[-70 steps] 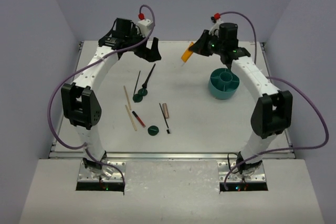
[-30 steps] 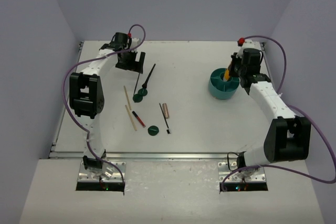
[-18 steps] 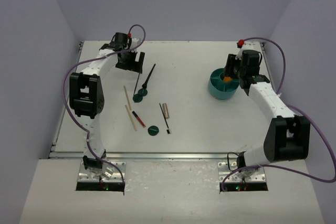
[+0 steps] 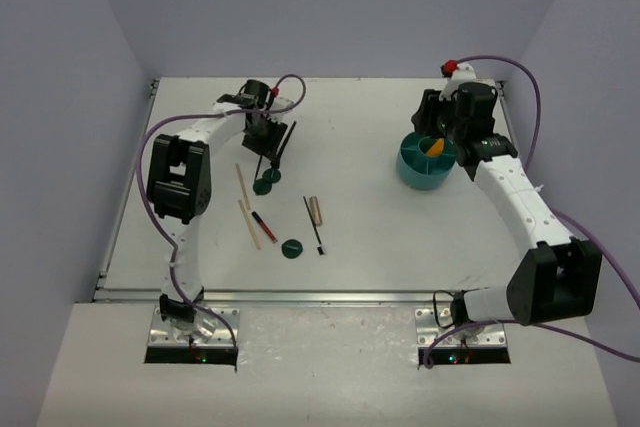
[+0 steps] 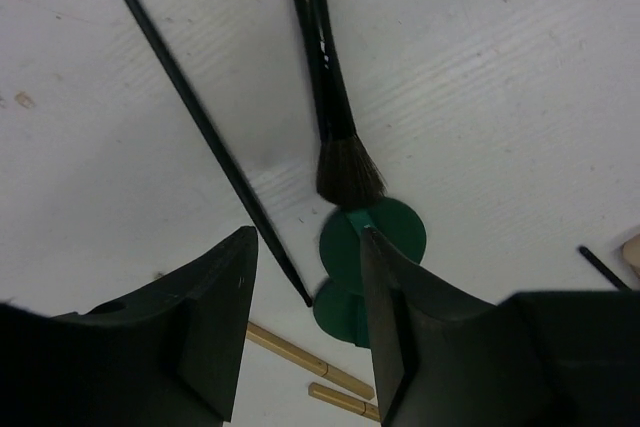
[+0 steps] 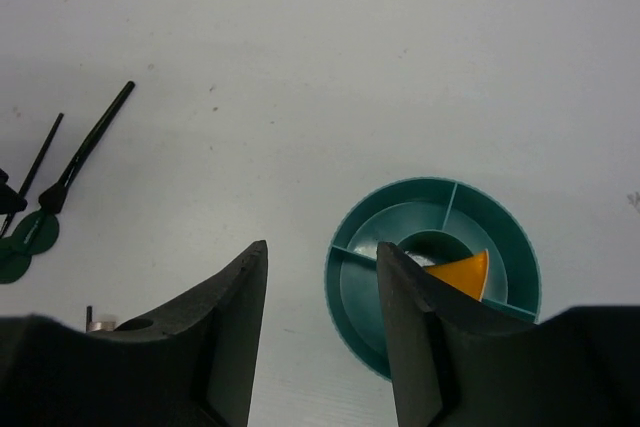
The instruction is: Organize the makeup
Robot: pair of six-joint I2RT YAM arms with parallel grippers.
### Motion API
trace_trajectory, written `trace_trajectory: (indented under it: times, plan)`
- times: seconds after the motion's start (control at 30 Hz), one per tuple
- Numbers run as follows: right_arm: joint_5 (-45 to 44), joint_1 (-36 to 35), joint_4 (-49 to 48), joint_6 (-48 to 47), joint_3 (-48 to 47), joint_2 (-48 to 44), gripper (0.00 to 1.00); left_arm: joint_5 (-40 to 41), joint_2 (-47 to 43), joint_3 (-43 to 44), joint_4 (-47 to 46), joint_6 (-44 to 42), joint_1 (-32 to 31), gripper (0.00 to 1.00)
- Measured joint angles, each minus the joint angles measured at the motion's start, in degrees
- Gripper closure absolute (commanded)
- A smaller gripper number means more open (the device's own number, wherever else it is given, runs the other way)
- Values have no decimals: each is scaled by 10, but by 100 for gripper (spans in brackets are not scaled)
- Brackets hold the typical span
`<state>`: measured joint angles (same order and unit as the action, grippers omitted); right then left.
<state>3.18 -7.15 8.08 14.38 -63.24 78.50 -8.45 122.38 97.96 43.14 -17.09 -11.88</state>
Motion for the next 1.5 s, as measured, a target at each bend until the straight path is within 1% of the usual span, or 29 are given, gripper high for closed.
trace_trajectory:
  times: [0.13, 0.2, 0.3, 0.57, 0.73, 0.83, 0.87, 1.07, 1.1, 1.13, 1.5]
  plan:
    - [1, -23, 12, -4, 0, -1, 52, -16, -32, -68, -1, -63, -19, 55]
    - [4, -30, 16, -4, 1, -1, 52, -14, -39, -82, 7, -82, -30, 53]
    - [5, -35, 19, -4, 2, -1, 52, -4, -39, -84, 9, -94, -44, 50]
    - [6, -36, 28, -7, 5, -1, 52, 2, -25, -72, 10, -82, -49, 52]
    - [6, -36, 30, -11, 11, -1, 52, 3, -11, -65, 6, -69, -49, 59]
    - [5, -36, 31, -12, 15, -1, 52, 0, -6, -65, 4, -63, -49, 60]
    - [5, -36, 32, -13, 16, -1, 52, -2, -4, -65, 3, -61, -49, 63]
    - [5, -36, 32, -13, 17, -1, 52, 2, 2, -65, -1, -52, -48, 87]
    - [5, -36, 32, -13, 17, -1, 51, 1, 2, -65, -1, -50, -47, 95]
    - [5, -36, 32, -14, 17, -1, 51, 1, 2, -65, -1, -50, -47, 100]
    - [6, -36, 33, -22, 17, -8, 52, -16, 2, -57, 13, -51, -46, 100]
